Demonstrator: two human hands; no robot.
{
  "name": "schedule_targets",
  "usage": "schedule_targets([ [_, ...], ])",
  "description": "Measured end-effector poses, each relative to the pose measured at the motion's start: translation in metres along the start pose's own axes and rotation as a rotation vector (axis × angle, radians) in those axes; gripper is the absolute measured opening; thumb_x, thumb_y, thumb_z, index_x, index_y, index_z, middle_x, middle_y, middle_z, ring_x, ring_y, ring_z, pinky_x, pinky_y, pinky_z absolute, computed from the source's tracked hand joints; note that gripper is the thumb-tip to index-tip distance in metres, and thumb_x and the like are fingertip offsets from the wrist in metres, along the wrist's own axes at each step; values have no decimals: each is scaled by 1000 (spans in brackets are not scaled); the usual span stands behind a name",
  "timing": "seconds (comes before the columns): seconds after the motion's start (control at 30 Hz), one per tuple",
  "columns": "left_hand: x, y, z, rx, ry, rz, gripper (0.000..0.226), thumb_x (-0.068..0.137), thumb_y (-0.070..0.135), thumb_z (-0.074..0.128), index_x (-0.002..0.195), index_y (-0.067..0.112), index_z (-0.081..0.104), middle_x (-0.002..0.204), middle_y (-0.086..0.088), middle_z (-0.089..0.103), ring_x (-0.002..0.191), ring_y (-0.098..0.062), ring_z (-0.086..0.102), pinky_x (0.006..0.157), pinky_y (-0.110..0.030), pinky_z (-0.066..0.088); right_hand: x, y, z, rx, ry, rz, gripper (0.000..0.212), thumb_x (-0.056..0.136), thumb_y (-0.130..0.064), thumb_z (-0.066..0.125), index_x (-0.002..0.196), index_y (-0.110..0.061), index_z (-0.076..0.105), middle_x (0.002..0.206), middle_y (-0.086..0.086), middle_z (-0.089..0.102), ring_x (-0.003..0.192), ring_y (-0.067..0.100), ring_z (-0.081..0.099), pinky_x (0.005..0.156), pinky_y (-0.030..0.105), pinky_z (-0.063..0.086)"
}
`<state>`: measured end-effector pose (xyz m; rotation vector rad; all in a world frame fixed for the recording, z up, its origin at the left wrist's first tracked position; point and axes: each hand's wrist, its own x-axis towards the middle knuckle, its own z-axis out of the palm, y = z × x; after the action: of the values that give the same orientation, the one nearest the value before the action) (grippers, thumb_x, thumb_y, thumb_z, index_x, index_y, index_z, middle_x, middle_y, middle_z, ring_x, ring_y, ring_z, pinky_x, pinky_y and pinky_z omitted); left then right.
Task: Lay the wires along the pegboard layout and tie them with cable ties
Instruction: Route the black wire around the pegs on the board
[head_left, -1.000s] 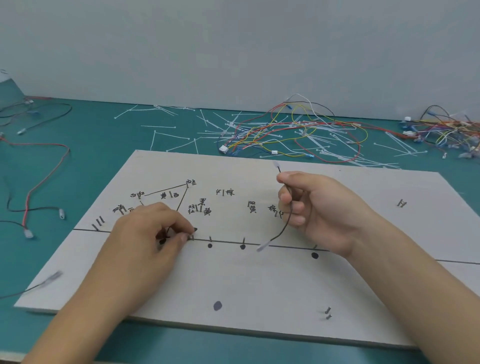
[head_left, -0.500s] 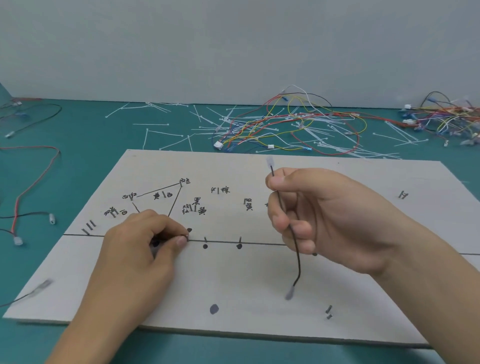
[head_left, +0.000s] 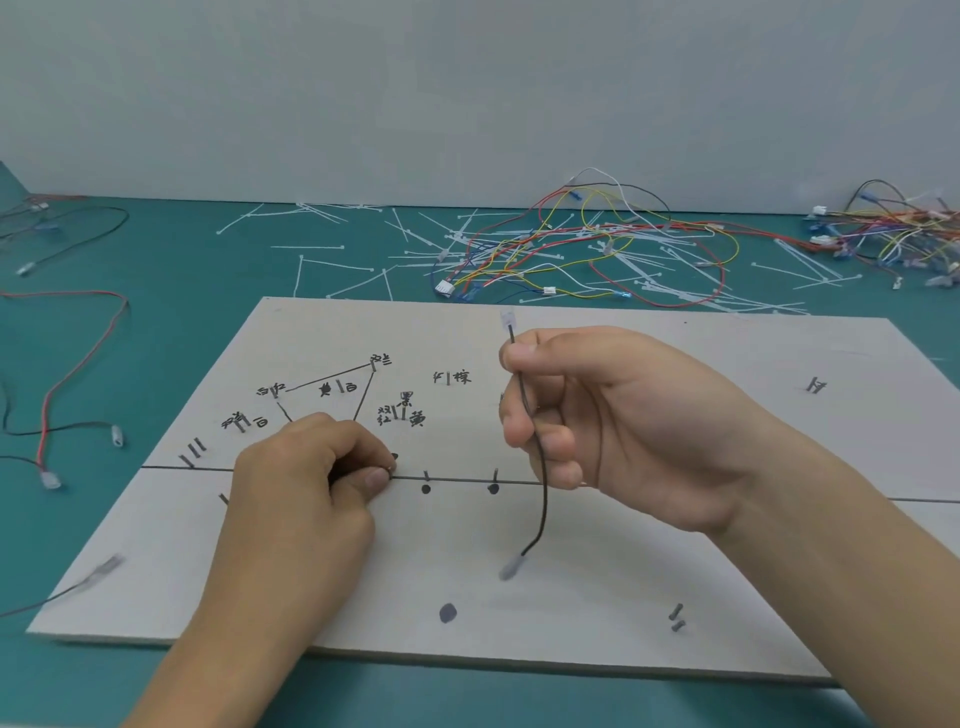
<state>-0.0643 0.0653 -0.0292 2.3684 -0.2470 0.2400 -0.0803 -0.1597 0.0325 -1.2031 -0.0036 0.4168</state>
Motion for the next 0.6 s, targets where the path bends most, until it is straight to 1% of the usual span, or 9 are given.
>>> schedule_targets([
  [0.13, -4, 6, 2, -16, -30, 12, 41, 80, -12, 75, 68, 27, 70, 73, 13, 65, 84, 3, 58, 69, -2, 37, 5, 2, 2, -22, 12, 1, 20, 102, -14, 49, 82, -12, 52, 67, 13, 65, 45, 14, 48, 43, 25, 45],
  [0.27, -11, 24, 16, 2, -78, 99, 37, 76, -14, 75, 69, 22, 71, 72, 12, 62, 77, -4, 58, 71, -14, 41, 8, 4, 1, -28, 24, -2, 24, 103, -13, 48, 79, -12, 52, 67, 14, 66, 45, 15, 48, 44, 25, 45],
  [0.3, -12, 28, 21, 3, -93, 120, 36, 75, -15, 74, 70, 20, 71, 72, 10, 61, 77, -9, 58, 71, -18, 42, 8, 4, 0, -28, 28, -5, 23, 102, -13, 48, 79, -12, 52, 68, 14, 66, 45, 15, 48, 44, 25, 45],
  [0.37, -10, 35, 31, -2, -103, 144, 34, 74, -17, 72, 70, 17, 70, 72, 8, 59, 77, -16, 57, 70, -22, 42, 7, 3, -4, -35, 33, -12, 22, 102, -13, 49, 80, -11, 52, 69, 15, 66, 46, 16, 49, 44, 25, 46],
  [0.47, -2, 41, 40, -24, -115, 155, 32, 75, -17, 68, 72, 15, 71, 74, 5, 60, 78, -17, 56, 70, -20, 39, 7, 3, -9, -42, 63, -5, 18, 100, -12, 51, 82, -11, 54, 71, 13, 64, 46, 16, 49, 42, 26, 45],
  [0.6, 7, 42, 41, -52, -153, 154, 29, 80, -10, 70, 76, 19, 73, 76, 8, 62, 81, -11, 57, 72, -16, 40, 11, 5, -14, -78, 150, 14, 13, 97, -8, 53, 85, -10, 57, 68, 10, 63, 46, 15, 52, 41, 25, 45],
])
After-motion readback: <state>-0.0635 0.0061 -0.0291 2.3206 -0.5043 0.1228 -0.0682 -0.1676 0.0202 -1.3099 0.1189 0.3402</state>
